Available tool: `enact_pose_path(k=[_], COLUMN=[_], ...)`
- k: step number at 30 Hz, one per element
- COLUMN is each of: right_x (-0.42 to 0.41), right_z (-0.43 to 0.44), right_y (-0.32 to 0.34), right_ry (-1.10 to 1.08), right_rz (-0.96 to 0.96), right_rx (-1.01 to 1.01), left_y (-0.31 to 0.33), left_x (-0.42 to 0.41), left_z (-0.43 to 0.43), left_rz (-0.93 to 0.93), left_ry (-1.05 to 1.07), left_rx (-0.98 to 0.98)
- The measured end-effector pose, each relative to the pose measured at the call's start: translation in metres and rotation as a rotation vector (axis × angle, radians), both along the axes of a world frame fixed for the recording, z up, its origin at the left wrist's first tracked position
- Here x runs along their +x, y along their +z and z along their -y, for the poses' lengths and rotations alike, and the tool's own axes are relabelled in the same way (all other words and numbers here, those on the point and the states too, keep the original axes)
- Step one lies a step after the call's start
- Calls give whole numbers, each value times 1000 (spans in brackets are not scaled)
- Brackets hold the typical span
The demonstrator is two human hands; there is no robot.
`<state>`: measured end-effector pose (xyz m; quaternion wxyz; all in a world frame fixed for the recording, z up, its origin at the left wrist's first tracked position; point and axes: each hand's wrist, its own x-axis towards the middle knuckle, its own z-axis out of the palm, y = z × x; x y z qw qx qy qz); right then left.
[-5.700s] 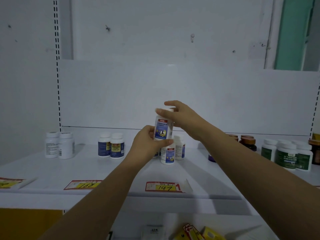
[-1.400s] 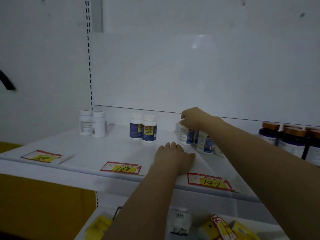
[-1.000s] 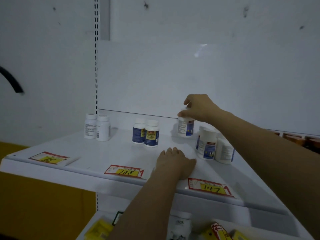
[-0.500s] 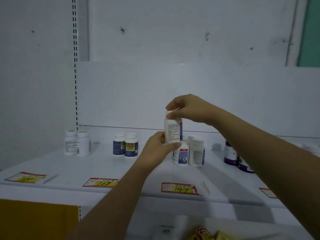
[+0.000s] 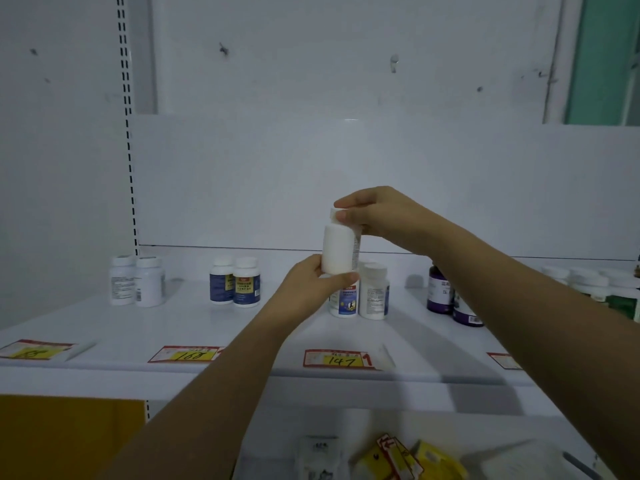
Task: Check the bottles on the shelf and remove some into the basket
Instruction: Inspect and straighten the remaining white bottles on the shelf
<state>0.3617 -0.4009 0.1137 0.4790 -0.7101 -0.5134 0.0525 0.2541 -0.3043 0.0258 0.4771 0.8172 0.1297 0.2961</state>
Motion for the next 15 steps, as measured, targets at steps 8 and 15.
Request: enact_pose_path(k=[8, 15], right_x=[8, 12], right_z=[-8, -4], right_y=[-8, -10], right_ry=[-90, 76], right_rz=[-93, -258], right_rx=[97, 95], left_y=[-4, -1], left_x=[6, 4], left_z=[2, 4], left_rz=[103, 76], left_ry=[124, 13], left_rx=[-33, -82])
